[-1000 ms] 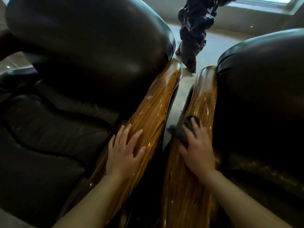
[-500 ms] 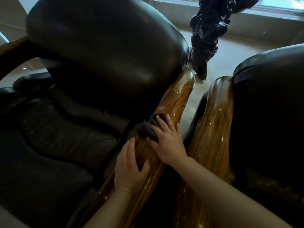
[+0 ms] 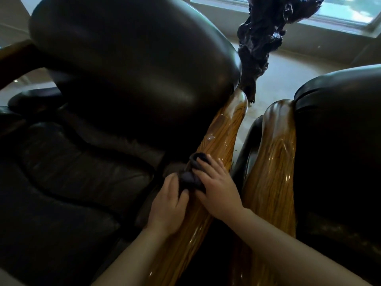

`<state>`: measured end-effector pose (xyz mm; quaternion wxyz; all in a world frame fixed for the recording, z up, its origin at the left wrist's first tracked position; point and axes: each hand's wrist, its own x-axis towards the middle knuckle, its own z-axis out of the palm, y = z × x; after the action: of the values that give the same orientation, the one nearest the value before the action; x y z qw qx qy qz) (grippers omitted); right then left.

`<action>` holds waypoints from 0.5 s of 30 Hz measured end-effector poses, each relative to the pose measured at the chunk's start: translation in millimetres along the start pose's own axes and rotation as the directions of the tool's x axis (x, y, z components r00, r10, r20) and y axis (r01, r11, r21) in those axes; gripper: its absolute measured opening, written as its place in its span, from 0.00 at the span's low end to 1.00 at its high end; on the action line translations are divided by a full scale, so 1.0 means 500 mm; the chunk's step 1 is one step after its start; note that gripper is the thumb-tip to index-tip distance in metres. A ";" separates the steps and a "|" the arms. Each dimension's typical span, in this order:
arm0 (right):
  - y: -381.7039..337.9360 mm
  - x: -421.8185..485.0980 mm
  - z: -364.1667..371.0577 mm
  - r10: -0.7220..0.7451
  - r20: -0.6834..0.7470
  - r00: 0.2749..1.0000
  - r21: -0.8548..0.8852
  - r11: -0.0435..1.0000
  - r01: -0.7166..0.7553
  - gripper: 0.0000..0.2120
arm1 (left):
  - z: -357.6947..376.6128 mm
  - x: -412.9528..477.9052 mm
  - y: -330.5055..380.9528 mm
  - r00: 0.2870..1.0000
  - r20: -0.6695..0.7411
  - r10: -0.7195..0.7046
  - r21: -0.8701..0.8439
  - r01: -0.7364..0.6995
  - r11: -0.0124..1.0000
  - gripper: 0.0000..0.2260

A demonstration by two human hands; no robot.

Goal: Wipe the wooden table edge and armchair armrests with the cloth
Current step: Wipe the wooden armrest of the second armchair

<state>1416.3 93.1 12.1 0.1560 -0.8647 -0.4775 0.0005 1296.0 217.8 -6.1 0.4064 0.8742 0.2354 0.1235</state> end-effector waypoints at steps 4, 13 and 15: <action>0.042 -0.044 -0.015 -0.221 0.072 0.973 0.023 0.975 0.220 0.25 | 0.010 0.000 -0.025 0.992 0.073 0.100 0.256 -0.115 0.960 0.28; -0.006 -0.066 -0.005 -0.024 -0.010 1.000 0.116 0.993 0.025 0.25 | -0.007 -0.015 -0.020 0.986 0.089 0.140 0.277 -0.160 0.948 0.28; 0.016 -0.084 -0.013 -0.181 0.051 0.982 0.078 0.981 0.177 0.25 | -0.009 -0.016 -0.021 0.984 0.123 0.125 0.283 -0.156 0.946 0.32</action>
<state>1401.1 52.4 10.0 0.1732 -0.8115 -0.5573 0.0291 1284.2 222.6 -11.5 0.2750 0.9442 0.1668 0.0706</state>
